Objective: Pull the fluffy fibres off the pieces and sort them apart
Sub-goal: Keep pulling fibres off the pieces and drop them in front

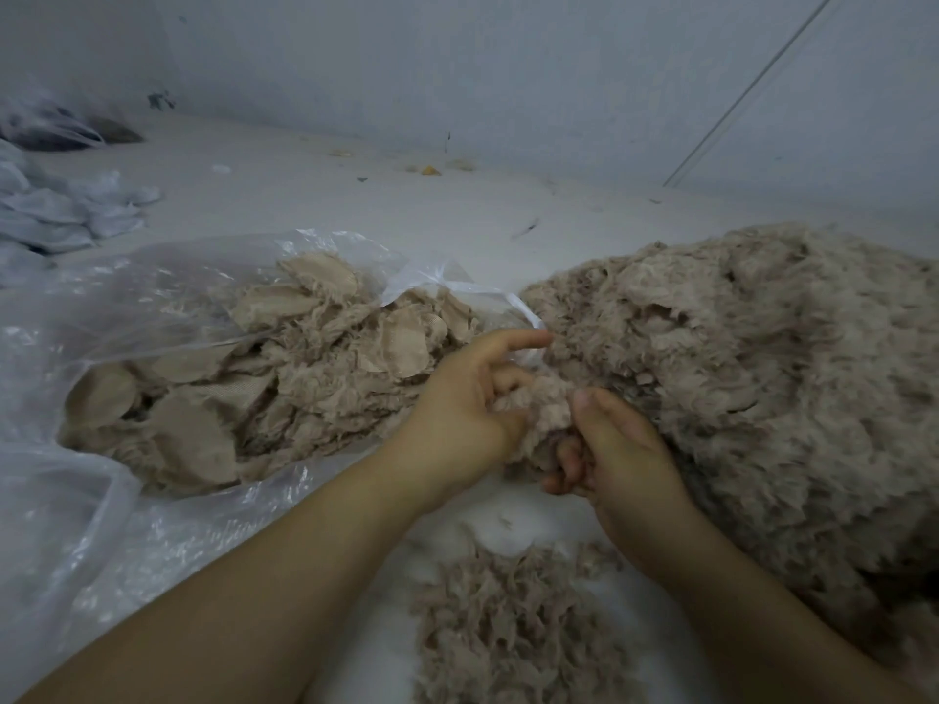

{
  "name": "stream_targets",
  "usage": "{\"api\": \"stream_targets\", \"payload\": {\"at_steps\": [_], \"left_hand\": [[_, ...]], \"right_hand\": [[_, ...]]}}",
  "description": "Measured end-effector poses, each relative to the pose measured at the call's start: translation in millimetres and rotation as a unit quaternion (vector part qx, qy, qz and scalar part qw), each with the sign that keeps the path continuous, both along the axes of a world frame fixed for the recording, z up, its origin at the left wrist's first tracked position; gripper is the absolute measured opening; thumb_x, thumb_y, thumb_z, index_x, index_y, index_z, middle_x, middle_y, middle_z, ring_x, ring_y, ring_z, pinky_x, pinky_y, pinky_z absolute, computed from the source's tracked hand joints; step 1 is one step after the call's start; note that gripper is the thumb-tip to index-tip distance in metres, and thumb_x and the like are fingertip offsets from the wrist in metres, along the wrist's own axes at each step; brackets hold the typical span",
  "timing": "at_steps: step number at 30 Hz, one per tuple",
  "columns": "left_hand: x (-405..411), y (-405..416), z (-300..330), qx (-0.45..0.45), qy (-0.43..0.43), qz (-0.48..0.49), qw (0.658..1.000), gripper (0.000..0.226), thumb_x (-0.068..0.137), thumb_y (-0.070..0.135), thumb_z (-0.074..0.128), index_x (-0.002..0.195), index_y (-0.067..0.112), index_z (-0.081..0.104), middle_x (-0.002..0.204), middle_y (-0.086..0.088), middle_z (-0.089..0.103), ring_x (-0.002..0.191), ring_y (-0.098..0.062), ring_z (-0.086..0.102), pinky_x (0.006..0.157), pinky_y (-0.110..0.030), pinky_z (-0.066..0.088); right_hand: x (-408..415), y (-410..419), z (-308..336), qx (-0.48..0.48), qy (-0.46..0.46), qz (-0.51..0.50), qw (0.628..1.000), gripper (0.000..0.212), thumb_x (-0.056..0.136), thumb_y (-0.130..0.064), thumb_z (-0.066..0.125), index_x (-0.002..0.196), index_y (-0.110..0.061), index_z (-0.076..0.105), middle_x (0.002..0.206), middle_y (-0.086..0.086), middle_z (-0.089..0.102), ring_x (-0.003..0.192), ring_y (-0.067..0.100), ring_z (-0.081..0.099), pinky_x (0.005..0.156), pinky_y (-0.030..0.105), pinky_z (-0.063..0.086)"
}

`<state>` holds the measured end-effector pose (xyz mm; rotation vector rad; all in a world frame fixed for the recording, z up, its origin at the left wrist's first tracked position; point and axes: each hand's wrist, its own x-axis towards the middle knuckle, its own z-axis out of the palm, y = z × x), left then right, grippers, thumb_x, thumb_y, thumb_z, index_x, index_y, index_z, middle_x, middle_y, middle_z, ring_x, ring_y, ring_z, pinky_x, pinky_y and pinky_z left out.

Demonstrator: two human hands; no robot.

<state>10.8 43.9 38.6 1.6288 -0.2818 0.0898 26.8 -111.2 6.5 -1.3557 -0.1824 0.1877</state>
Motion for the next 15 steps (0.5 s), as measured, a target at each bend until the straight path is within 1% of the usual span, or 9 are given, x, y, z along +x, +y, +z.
{"api": "stream_targets", "payload": {"at_steps": [1, 3, 5, 8, 11, 14, 15], "left_hand": [[2.4, 2.2, -0.5, -0.016, 0.004, 0.029, 0.999, 0.051, 0.085, -0.019, 0.057, 0.123, 0.016, 0.058, 0.071, 0.008, 0.065, 0.055, -0.009, 0.054, 0.050, -0.023, 0.042], [4.3, 4.8, -1.4, -0.045, 0.013, 0.068, 0.997, 0.042, 0.082, -0.018, 0.061, 0.112, 0.012, 0.060, 0.064, 0.004, 0.062, 0.051, -0.013, 0.054, 0.049, -0.023, 0.044], [4.8, 5.3, -1.4, -0.062, 0.014, 0.085, 0.994, 0.036, 0.080, -0.019, 0.062, 0.102, 0.010, 0.061, 0.063, 0.003, 0.063, 0.051, -0.013, 0.055, 0.049, -0.024, 0.046], [7.6, 7.9, -2.0, -0.068, 0.013, 0.125, 0.990, 0.034, 0.080, -0.019, 0.060, 0.091, 0.013, 0.062, 0.066, 0.001, 0.062, 0.051, -0.015, 0.053, 0.047, -0.025, 0.044], [11.7, 12.6, -2.2, -0.073, 0.015, 0.188, 0.979, 0.037, 0.079, -0.017, 0.057, 0.084, 0.018, 0.063, 0.073, -0.005, 0.064, 0.051, -0.016, 0.052, 0.047, -0.025, 0.040], [12.4, 13.0, 0.4, -0.076, -0.007, 0.226, 0.971, 0.036, 0.079, -0.013, 0.062, 0.085, 0.022, 0.064, 0.088, -0.010, 0.068, 0.061, -0.020, 0.061, 0.051, -0.029, 0.047], [11.8, 12.5, 1.1, -0.068, -0.016, 0.232, 0.970, 0.034, 0.079, -0.011, 0.065, 0.086, 0.022, 0.064, 0.091, -0.009, 0.069, 0.066, -0.020, 0.064, 0.054, -0.031, 0.050]], "right_hand": [[0.6, 1.3, -0.9, -0.005, -0.002, -0.010, 1.000, 0.026, 0.100, -0.028, 0.048, 0.085, -0.008, 0.056, 0.048, 0.001, 0.039, 0.050, 0.017, 0.041, 0.048, 0.025, 0.049], [1.6, 3.3, -3.2, -0.017, -0.004, -0.023, 1.000, 0.033, 0.102, -0.021, 0.045, 0.071, -0.016, 0.054, 0.047, 0.001, 0.037, 0.052, 0.020, 0.039, 0.048, 0.025, 0.049], [1.8, 3.9, -3.5, -0.012, 0.001, -0.034, 0.999, 0.036, 0.103, -0.021, 0.044, 0.068, -0.017, 0.053, 0.047, 0.000, 0.036, 0.049, 0.016, 0.037, 0.048, 0.025, 0.049], [2.0, 3.9, -1.7, -0.001, 0.020, -0.050, 0.999, 0.030, 0.103, -0.022, 0.044, 0.075, -0.014, 0.050, 0.047, -0.002, 0.035, 0.045, 0.011, 0.036, 0.047, 0.026, 0.049], [3.7, 2.5, -2.1, 0.006, 0.033, -0.054, 0.998, 0.033, 0.103, -0.019, 0.044, 0.070, -0.017, 0.051, 0.047, -0.002, 0.034, 0.049, 0.015, 0.036, 0.045, 0.025, 0.048], [4.6, 2.5, -3.3, -0.014, 0.028, -0.043, 0.999, 0.048, 0.102, -0.014, 0.045, 0.058, -0.028, 0.057, 0.045, -0.002, 0.036, 0.055, 0.021, 0.038, 0.046, 0.024, 0.048], [4.6, 2.1, -3.2, -0.024, 0.021, -0.039, 0.999, 0.048, 0.100, -0.010, 0.047, 0.058, -0.029, 0.059, 0.044, -0.001, 0.037, 0.055, 0.021, 0.039, 0.046, 0.024, 0.048]]}}
